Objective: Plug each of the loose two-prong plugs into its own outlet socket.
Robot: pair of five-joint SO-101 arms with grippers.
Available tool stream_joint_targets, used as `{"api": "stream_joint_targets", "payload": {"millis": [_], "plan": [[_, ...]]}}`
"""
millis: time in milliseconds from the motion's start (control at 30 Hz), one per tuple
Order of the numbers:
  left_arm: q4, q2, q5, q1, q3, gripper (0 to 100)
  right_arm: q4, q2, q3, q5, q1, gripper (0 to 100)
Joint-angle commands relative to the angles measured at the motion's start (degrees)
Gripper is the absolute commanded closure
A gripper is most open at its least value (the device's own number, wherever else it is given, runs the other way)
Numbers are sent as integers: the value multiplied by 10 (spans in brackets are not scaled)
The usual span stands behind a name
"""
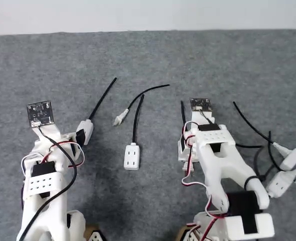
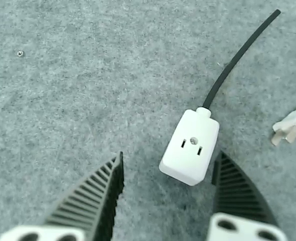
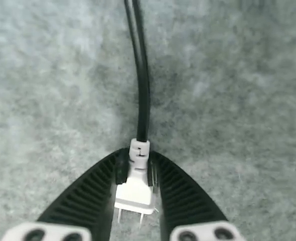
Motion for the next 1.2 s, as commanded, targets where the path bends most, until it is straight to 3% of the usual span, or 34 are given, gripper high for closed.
{"api": "stream_joint_targets", "payload": {"millis": [0, 133, 300, 500, 633, 767, 967, 1167], "plan": [[-12, -12, -4, 6, -5, 731, 20, 10, -38, 17, -2, 991], [7, -11, -4, 7, -8, 731, 51, -26, -44, 47, -9, 991], [35, -10, -25, 23, -15, 745, 98, -172, -47, 80, -54, 991], [38, -9, -86, 51, -11, 996, 129, -405, -47, 106, -146, 991], [73, -9, -93, 54, -15, 990, 127, -492, -51, 107, -193, 991], [114, 19, -131, 77, -32, 988, 116, -504, -56, 107, -241, 991], [180, 180, -214, 89, -138, 987, 73, -477, -56, 106, -314, 991], [237, 262, -302, 114, -207, 987, 39, -430, -56, 77, -345, 991]]}}
